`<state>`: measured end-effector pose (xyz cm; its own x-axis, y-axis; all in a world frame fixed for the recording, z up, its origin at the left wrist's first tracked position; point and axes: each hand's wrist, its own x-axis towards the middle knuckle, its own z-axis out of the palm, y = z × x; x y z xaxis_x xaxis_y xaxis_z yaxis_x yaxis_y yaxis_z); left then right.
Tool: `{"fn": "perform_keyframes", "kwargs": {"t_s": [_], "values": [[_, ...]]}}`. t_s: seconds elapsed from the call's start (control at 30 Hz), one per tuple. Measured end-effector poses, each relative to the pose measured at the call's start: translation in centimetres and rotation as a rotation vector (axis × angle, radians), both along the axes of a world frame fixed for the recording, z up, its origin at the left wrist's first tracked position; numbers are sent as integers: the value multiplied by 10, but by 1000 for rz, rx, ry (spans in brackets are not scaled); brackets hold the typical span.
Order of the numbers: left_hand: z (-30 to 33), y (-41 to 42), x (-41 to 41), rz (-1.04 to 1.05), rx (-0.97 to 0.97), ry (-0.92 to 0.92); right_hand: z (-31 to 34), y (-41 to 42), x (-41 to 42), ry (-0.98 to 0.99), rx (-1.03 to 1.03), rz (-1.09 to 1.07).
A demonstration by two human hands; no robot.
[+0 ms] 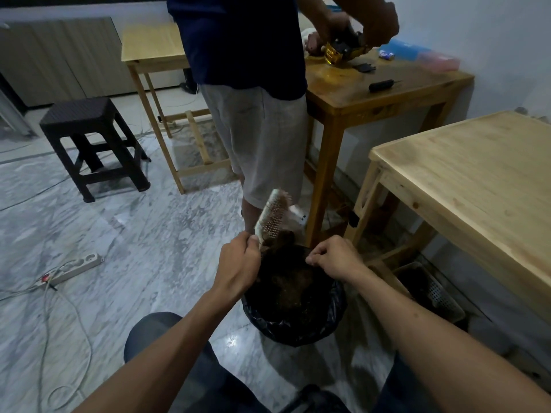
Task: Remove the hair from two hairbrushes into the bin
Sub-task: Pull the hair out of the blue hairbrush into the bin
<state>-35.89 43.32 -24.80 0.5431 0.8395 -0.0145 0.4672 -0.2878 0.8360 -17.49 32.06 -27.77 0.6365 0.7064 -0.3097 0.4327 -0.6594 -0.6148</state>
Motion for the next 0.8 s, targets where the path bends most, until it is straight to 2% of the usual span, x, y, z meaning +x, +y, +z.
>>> {"fn": "perform_keyframes", "kwargs": {"t_s": [0.1,0.2,0.3,0.37,0.43,0.57,0.73,0.8], "values": [[8,0,4,30,-47,-43,-2,1,-2,-42,-45,-23],[14,-5,5,-31,-9,12,2,4,-2,43,-19,29],[14,-9,3,-85,76,118,13,8,-5,321,17,74],[12,-10,2,-130,94,153,15,11,-6,568,141,33],[11,-12,1,-177,80,173,16,11,-9,703,242,7],[6,-11,-1,-209,-15,173,13,10,-10,585,313,-8],[1,-1,-2,4,-282,-14,16,5,-2,461,276,-10],[1,-1,-1,67,-320,-75,17,3,-1,421,236,7]]}}
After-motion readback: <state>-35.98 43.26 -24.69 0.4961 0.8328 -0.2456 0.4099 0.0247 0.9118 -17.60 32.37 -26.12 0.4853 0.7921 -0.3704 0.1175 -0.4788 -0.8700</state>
